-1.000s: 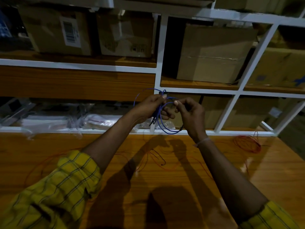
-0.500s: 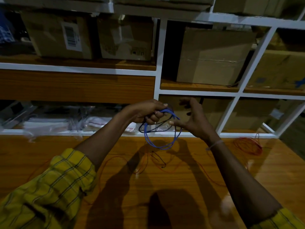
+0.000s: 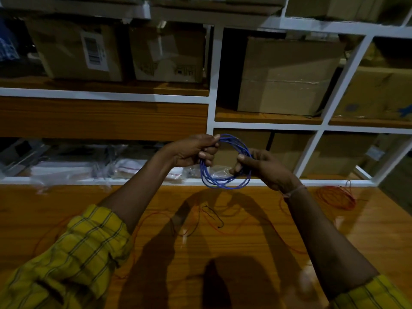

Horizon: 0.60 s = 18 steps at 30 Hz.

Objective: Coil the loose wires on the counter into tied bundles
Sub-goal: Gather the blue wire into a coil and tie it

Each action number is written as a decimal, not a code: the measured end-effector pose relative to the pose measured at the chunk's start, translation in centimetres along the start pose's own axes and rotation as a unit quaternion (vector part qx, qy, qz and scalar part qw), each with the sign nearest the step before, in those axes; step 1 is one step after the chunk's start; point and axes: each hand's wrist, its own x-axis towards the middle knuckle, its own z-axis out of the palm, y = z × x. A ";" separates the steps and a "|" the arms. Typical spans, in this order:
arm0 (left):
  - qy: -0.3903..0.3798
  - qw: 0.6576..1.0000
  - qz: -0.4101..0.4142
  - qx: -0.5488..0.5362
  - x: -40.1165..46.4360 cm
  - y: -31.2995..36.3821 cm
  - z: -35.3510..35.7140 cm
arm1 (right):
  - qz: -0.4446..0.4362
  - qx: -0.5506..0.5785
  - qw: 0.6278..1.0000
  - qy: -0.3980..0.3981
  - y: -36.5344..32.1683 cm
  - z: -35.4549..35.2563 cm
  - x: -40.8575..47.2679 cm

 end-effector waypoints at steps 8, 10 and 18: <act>0.131 0.991 0.011 0.034 0.7 -2.0 0.4 | 0.046 0.197 0.979 0.000 0.1 0.0 1.1; 0.134 0.990 0.014 0.052 0.9 -2.5 0.4 | 0.065 0.216 0.974 0.021 0.3 -0.1 1.5; 0.124 0.982 -0.020 0.144 1.0 -3.4 0.9 | 0.086 0.157 0.980 0.082 1.0 0.1 2.4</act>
